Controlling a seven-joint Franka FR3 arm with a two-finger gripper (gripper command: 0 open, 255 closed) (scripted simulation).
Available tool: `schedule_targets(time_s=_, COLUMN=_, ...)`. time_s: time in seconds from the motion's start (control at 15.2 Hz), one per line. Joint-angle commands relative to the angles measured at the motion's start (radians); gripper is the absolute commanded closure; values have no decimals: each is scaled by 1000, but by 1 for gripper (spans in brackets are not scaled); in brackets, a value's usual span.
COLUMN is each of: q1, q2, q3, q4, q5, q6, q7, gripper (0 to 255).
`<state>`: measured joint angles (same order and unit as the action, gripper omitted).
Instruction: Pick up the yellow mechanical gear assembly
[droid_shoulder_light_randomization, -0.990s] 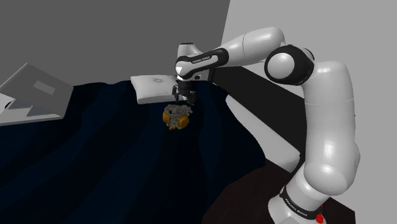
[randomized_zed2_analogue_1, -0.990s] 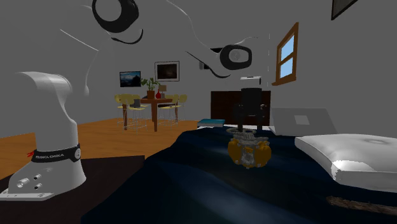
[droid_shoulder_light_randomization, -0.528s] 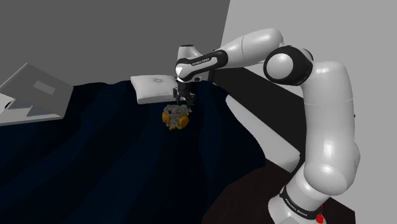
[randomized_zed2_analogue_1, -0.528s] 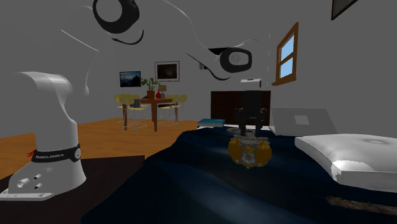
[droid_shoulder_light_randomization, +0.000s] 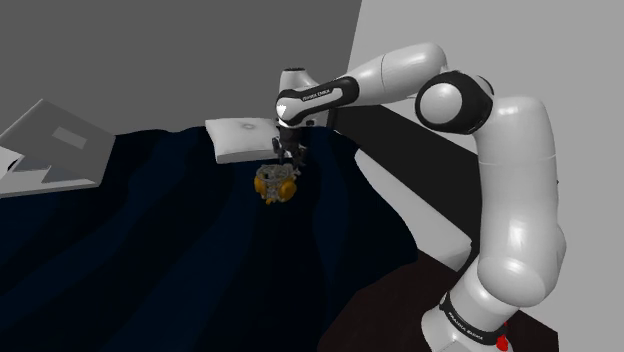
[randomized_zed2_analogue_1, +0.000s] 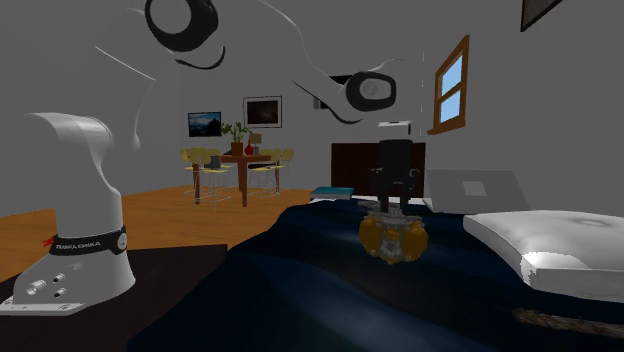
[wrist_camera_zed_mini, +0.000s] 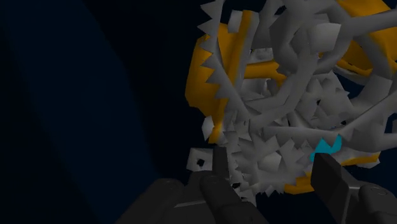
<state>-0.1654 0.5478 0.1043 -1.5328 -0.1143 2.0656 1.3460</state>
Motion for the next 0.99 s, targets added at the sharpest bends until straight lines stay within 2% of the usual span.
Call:
schedule_targets(time_s=0.0, q1=0, q2=-5, q3=1, q4=7, q5=2, q6=-22, q7=-2, gripper=255)
schedule_targets(time_s=0.92, q1=1, q2=-55, q3=6, q4=95, q5=11, q6=-159, q7=-13, gripper=255)
